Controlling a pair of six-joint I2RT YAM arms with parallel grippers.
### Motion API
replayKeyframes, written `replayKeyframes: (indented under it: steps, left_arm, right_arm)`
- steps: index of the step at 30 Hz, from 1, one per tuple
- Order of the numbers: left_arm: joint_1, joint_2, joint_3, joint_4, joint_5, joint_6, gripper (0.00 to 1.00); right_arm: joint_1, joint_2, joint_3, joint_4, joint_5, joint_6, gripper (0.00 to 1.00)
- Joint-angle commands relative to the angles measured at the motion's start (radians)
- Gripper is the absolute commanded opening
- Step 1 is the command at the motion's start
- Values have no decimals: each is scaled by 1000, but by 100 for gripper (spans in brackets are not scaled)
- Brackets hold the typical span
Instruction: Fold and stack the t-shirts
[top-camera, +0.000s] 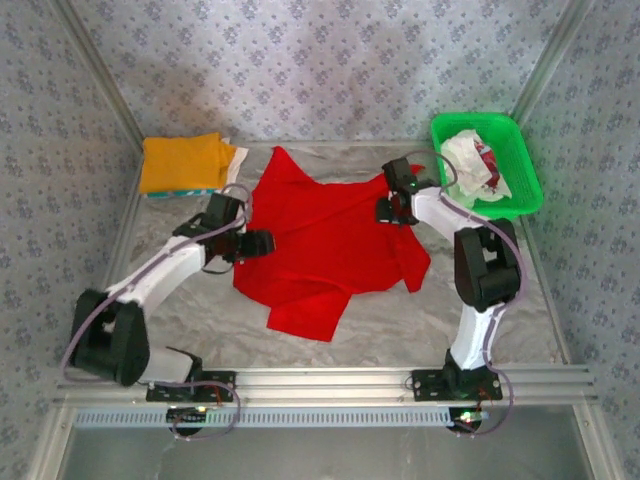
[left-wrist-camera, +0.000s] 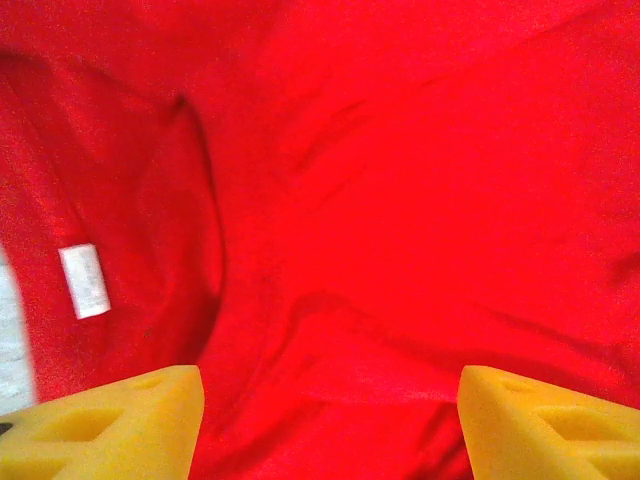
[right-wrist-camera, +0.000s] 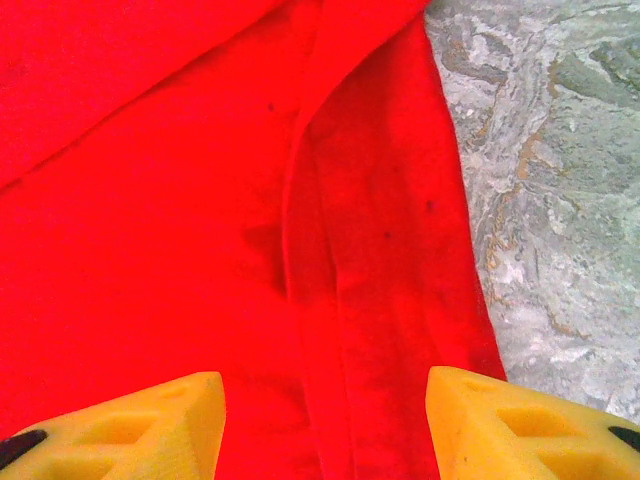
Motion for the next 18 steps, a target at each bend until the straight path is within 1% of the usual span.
replayKeyframes:
  steps: [1, 2, 4, 6, 9, 10, 11, 12, 18]
  left_arm:
    - [0, 75, -44, 246, 40, -72, 69]
    - [0, 95, -53, 274, 42, -73, 69]
    - [1, 134, -71, 323, 35, -73, 69]
    - [14, 169, -75, 338, 8, -75, 69]
    - [59, 216, -74, 356, -22, -88, 70]
    - [82, 239, -67, 353, -18, -96, 70]
    - [107, 267, -55, 349, -8, -100, 71]
    - [129, 293, -42, 344, -2, -99, 71]
    - [216, 422, 78, 296, -47, -78, 73]
  right_arm:
    - [-2, 66, 59, -113, 24, -3, 57]
    - [-6, 80, 66, -126, 35, 4, 56]
    - [-11, 88, 61, -124, 44, 15, 49]
    - [-20, 84, 51, -128, 55, 28, 37]
    - [-42, 62, 29, -118, 63, 47, 23]
    - [-52, 58, 27, -126, 65, 59, 16]
    - [-64, 47, 23, -130, 61, 70, 3]
    - [-76, 31, 16, -133, 57, 83, 0]
    - [-103, -70, 5, -121, 41, 123, 0]
